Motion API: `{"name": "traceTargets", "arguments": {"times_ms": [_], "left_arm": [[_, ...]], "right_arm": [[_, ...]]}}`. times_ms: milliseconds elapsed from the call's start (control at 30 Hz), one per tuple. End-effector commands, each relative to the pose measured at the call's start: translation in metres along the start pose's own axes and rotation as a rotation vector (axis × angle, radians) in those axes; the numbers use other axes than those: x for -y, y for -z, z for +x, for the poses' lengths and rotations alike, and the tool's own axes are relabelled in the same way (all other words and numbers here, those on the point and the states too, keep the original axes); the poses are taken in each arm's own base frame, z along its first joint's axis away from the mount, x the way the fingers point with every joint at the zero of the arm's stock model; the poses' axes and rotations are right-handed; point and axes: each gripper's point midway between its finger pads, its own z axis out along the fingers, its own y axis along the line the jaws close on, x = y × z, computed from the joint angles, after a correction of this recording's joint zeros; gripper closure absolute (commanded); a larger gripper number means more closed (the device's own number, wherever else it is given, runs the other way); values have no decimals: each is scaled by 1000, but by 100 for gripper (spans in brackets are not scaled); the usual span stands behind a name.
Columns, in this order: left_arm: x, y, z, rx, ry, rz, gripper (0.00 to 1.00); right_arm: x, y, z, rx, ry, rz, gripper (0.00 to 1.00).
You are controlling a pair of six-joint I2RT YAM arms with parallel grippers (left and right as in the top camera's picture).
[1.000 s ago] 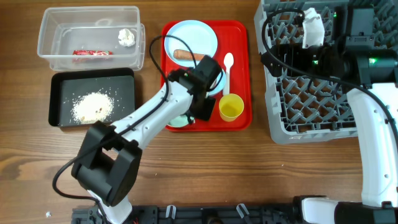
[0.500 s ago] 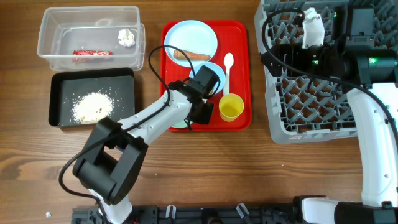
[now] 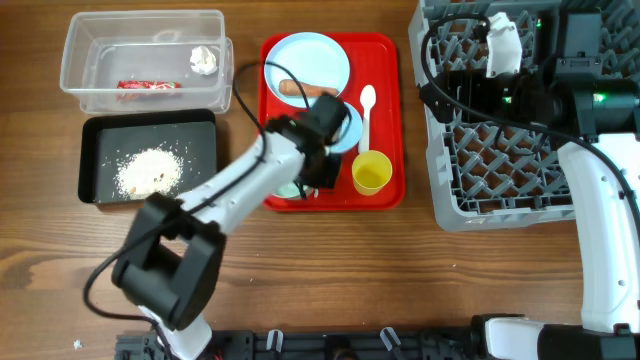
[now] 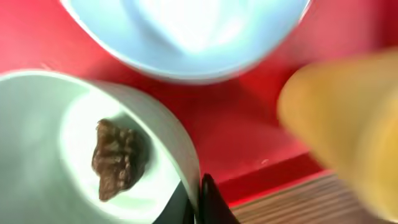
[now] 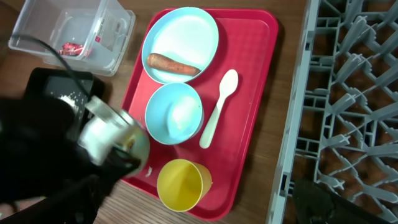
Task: Sort waste into correct bins and load items into the dishwasher rack
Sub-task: 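Grasp the green bowl with brown food using the left gripper, then tip the brown food from the green bowl onto the black tray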
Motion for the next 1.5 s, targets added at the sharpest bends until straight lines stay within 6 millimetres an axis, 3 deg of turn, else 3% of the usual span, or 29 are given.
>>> {"name": "traceTargets", "arguments": {"times_ms": [0,200,433,667,833,1033,1333,1467], "left_arm": [[-17,84,-46,177,139,131,96],[-85,122,-43,205,334,232,96],[-165,133,-29,249,455,403,96],[-215,143,-24,446,497,763,96],[-242,161,-18,615,517,1018,96],[-261,180,-11,707,585,1189,96],[-261,180,-8,684,633,1207,96],[-260,180,-7,612,737,1257,96]], "right_arm": [[-1,1,-9,22,10,4,0],[-1,1,-11,27,12,4,0],[-1,1,-10,25,11,3,0],[-1,1,-10,24,7,3,0],[-1,1,-9,22,6,3,0],[-1,1,-9,22,6,4,0],[-1,1,-10,23,6,3,0],[-1,1,-10,24,-11,3,0]]}}
